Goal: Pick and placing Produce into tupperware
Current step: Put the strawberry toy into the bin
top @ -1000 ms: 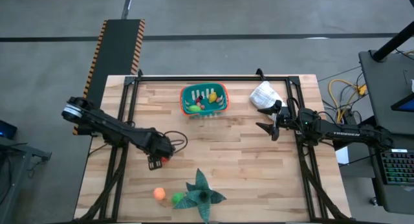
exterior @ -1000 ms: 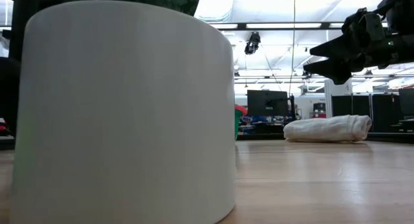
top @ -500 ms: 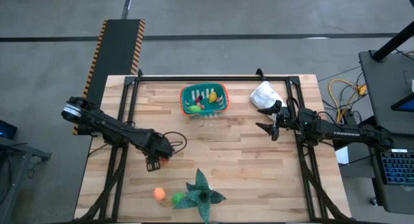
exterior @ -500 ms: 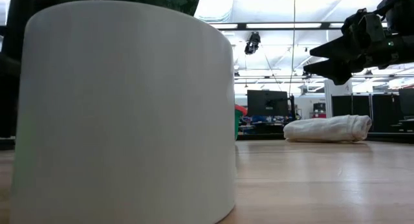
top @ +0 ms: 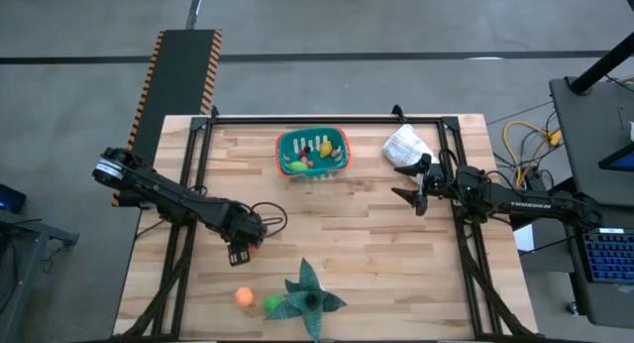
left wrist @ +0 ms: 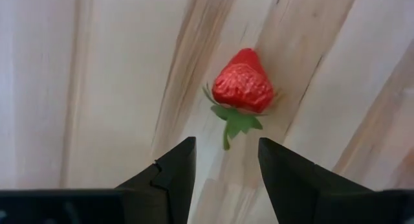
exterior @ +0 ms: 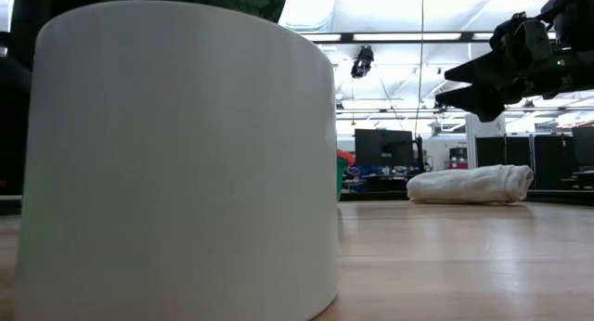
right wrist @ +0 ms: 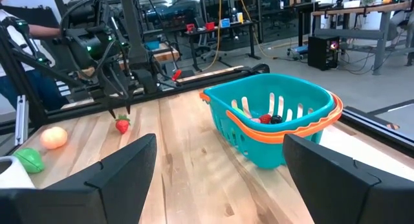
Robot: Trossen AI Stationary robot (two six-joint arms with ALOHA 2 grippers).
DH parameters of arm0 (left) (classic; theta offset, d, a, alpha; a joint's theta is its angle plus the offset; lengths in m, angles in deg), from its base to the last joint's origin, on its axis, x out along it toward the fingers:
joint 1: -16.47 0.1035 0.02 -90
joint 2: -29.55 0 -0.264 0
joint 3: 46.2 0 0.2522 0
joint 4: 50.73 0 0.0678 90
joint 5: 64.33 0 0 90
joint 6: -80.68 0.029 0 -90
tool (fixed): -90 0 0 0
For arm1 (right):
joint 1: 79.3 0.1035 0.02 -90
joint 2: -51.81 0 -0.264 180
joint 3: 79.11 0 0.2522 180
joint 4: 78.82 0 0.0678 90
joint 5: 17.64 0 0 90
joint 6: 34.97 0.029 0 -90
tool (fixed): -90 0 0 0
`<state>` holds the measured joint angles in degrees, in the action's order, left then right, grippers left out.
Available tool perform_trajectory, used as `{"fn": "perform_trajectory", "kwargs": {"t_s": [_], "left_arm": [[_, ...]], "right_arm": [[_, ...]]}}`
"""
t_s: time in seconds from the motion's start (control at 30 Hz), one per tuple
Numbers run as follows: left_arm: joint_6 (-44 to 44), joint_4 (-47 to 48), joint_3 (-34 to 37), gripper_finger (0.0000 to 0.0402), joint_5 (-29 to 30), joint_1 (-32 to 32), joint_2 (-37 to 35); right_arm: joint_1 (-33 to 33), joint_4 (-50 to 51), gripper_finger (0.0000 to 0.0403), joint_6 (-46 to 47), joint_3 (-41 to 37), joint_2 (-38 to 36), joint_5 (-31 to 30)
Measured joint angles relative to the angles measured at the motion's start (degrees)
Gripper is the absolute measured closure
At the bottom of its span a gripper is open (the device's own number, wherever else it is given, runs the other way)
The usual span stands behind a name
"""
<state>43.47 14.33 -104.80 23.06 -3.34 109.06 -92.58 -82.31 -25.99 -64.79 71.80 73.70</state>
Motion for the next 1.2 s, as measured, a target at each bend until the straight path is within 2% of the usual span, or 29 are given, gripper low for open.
{"fn": "perform_trajectory", "kwargs": {"t_s": [0.3, 1.2], "left_arm": [[0.07, 0.12, 0.17, 0.0249, 2.65, 0.00, 0.00], [2.03, -4.36, 3.80, 0.0249, 2.89, 0.00, 0.20]], "right_arm": [[-0.01, 0.00, 0.0076, 0.00, 0.00, -0.02, 0.00], [-0.02, 0.00, 0.0076, 0.02, 0.00, -0.02, 0.00]]}}
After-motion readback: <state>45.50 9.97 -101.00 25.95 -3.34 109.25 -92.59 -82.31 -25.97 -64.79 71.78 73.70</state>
